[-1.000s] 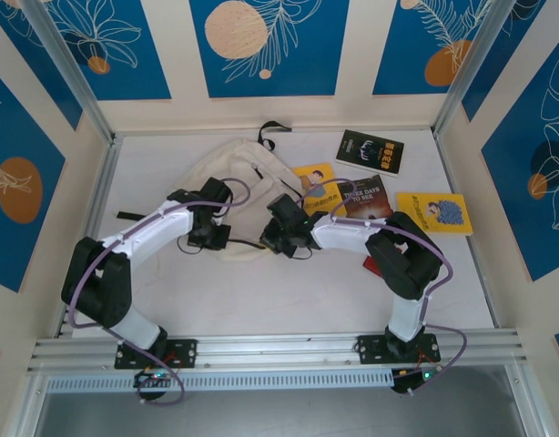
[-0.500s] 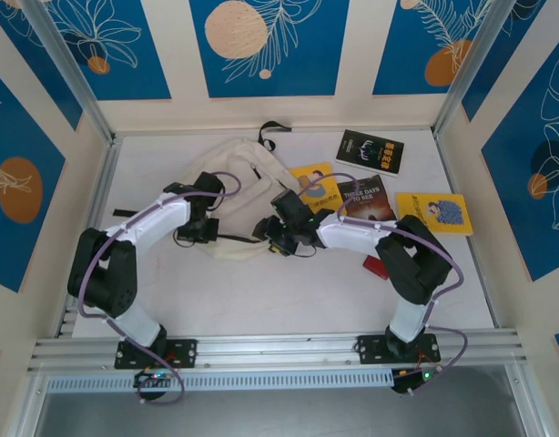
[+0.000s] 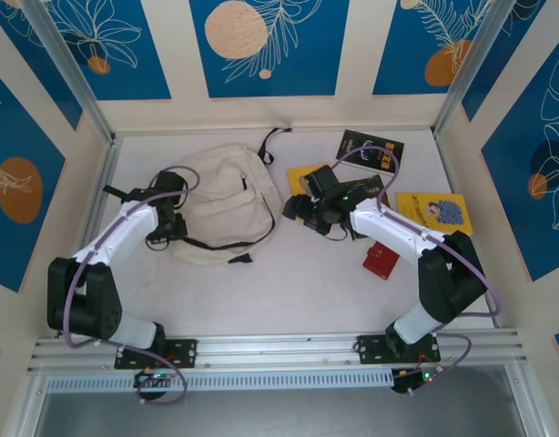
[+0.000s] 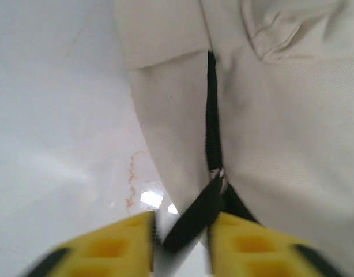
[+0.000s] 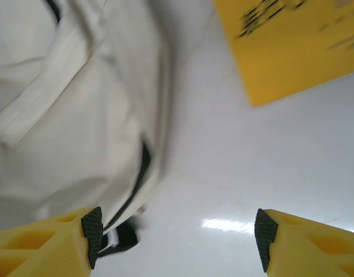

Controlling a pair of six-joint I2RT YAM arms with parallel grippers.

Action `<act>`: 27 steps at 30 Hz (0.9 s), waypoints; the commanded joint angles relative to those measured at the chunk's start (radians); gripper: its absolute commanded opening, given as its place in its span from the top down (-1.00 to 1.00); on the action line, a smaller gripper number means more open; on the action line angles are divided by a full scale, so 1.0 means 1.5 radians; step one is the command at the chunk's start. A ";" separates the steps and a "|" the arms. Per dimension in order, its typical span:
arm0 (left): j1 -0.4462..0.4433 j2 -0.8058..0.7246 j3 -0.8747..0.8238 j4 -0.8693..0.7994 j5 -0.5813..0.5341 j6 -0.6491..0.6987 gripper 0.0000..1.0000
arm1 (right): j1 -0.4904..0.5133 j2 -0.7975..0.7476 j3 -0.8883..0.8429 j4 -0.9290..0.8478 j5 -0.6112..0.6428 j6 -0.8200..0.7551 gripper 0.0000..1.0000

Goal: Pack the student bag

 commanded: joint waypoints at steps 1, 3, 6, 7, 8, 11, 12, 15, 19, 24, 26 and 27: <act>0.008 -0.047 -0.005 0.003 0.003 -0.022 -0.24 | -0.024 0.046 0.051 -0.067 0.006 -0.088 -0.45; 0.008 -0.070 -0.004 0.010 0.018 -0.019 -0.39 | -0.037 0.079 0.077 -0.071 0.003 -0.105 -0.44; 0.009 -0.103 -0.003 0.030 0.047 -0.009 -0.53 | -0.051 0.135 0.120 -0.067 0.000 -0.129 -0.44; 0.009 -0.114 -0.004 0.038 0.058 -0.005 -0.60 | -0.054 0.160 0.140 -0.071 0.011 -0.134 -0.44; 0.008 -0.124 -0.004 0.044 0.067 -0.001 -0.66 | -0.058 0.183 0.163 -0.080 0.015 -0.141 -0.44; 0.009 -0.146 -0.006 0.052 0.079 0.011 -0.83 | -0.075 0.255 0.230 -0.097 0.017 -0.154 -0.43; 0.009 -0.153 -0.009 0.054 0.084 0.017 -0.87 | -0.078 0.272 0.247 -0.097 0.011 -0.159 -0.42; 0.009 -0.165 -0.012 0.055 0.090 0.026 -1.00 | -0.081 0.329 0.292 -0.109 -0.008 -0.158 -0.34; 0.009 -0.175 -0.018 0.058 0.112 0.020 -1.00 | -0.074 0.362 0.297 -0.118 -0.015 -0.133 -0.29; 0.009 -0.177 -0.026 0.071 0.154 0.021 -1.00 | -0.062 0.350 0.233 -0.117 -0.034 -0.091 -0.27; 0.008 -0.176 -0.030 0.080 0.180 0.022 -1.00 | -0.052 0.329 0.188 -0.108 -0.045 -0.072 -0.27; 0.009 -0.175 -0.029 0.083 0.190 0.024 -1.00 | -0.045 0.318 0.169 -0.104 -0.042 -0.063 -0.27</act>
